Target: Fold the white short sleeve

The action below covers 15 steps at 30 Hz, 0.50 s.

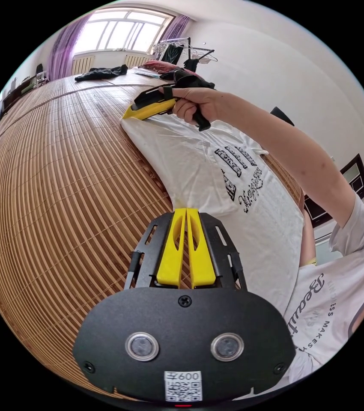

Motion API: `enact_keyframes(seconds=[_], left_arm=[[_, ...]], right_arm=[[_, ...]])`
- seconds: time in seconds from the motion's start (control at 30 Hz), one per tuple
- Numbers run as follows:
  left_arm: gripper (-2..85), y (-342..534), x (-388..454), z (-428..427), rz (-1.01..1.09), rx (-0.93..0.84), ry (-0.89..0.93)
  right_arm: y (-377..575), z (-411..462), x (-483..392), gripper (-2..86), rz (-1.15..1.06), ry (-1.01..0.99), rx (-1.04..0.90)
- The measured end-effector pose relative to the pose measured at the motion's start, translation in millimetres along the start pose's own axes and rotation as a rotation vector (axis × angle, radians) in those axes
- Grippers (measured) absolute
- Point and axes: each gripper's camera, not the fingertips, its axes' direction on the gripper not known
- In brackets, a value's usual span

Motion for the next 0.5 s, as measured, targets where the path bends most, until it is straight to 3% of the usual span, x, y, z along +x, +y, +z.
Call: enact_keyframes(seconds=[0.27, 0.5], left_arm=[[0.6, -0.1, 6.0, 6.6, 0.000, 0.000, 0.000], [0.6, 0.2, 10.3, 11.0, 0.003, -0.001, -0.002]], right_arm=[[-15.2, 27.5, -65.1, -0.9, -0.260, 0.320, -0.114], [-23.6, 36.7, -55.8, -0.9, -0.199, 0.308, -0.151]])
